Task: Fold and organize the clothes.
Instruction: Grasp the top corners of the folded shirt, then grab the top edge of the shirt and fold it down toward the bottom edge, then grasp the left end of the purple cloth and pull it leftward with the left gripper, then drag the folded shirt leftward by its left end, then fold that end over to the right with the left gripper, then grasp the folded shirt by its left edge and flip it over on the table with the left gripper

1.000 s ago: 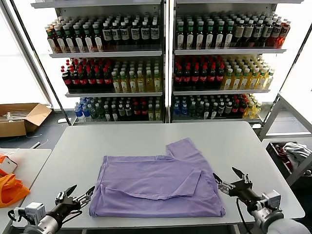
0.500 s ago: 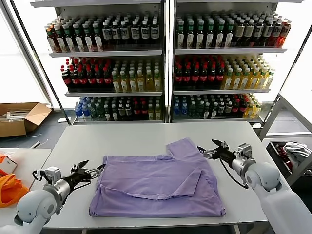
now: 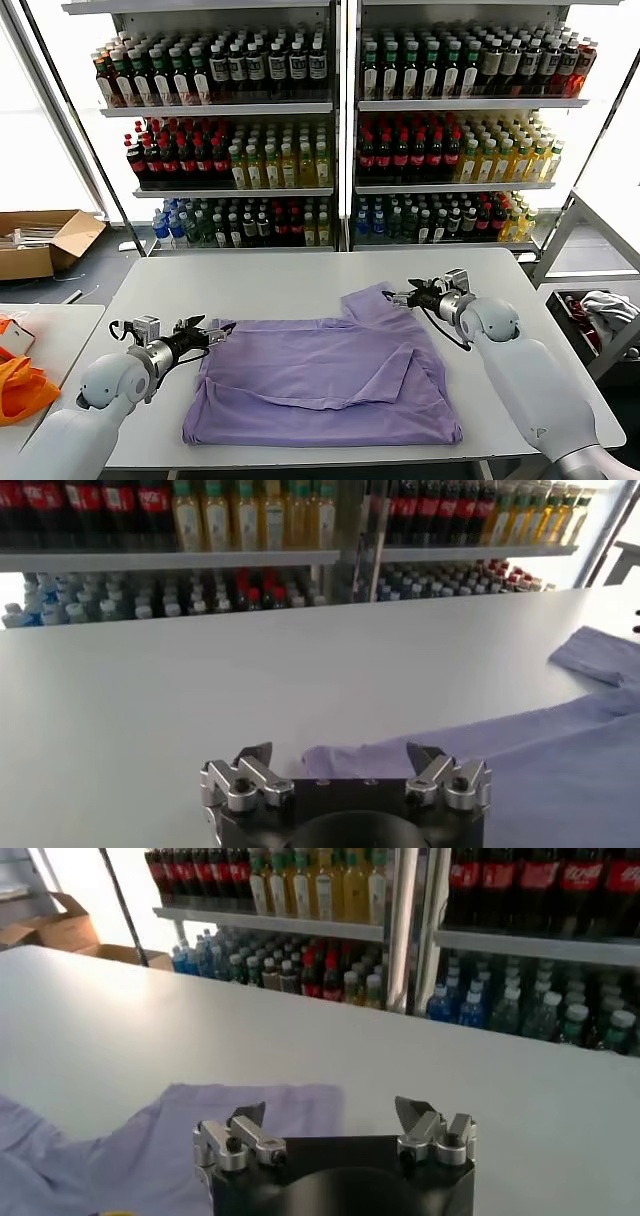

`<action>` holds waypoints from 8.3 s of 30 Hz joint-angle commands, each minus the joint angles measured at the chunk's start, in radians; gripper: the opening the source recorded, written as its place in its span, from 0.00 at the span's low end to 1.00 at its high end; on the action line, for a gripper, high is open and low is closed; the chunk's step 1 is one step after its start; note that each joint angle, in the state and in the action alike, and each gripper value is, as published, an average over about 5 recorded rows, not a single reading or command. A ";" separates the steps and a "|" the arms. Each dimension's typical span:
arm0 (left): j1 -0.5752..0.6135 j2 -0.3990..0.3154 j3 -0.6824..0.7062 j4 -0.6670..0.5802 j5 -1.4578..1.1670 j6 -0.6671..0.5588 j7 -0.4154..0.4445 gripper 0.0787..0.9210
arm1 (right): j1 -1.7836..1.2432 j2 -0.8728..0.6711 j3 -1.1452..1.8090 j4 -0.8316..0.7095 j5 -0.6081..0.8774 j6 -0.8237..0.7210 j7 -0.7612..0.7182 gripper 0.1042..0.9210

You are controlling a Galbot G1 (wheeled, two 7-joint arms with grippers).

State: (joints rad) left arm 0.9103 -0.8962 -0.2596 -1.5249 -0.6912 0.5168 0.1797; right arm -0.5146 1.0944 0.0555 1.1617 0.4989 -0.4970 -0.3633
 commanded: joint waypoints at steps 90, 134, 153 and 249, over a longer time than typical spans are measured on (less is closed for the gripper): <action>0.789 0.020 -0.482 -0.706 -0.003 -0.006 -0.227 0.45 | -1.194 -0.085 0.749 1.067 0.129 0.151 0.128 0.42; 0.747 -0.340 -0.142 -0.559 0.206 -0.213 -0.625 0.22 | -1.195 0.023 0.774 1.018 0.060 0.376 0.206 0.88; 0.544 0.025 -0.707 -0.280 0.022 -0.221 -0.340 0.03 | -1.201 -0.008 0.808 1.050 0.103 0.361 0.214 0.88; 0.481 -0.196 -0.337 -0.425 -0.041 0.038 -0.374 0.88 | -1.268 0.054 0.800 1.051 0.053 0.403 0.189 0.88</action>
State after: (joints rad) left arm 1.3983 -1.1027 -0.5450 -2.0503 -0.6920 0.5351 -0.2177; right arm -1.7612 1.1440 0.8428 2.2132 0.5471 -0.1060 -0.1724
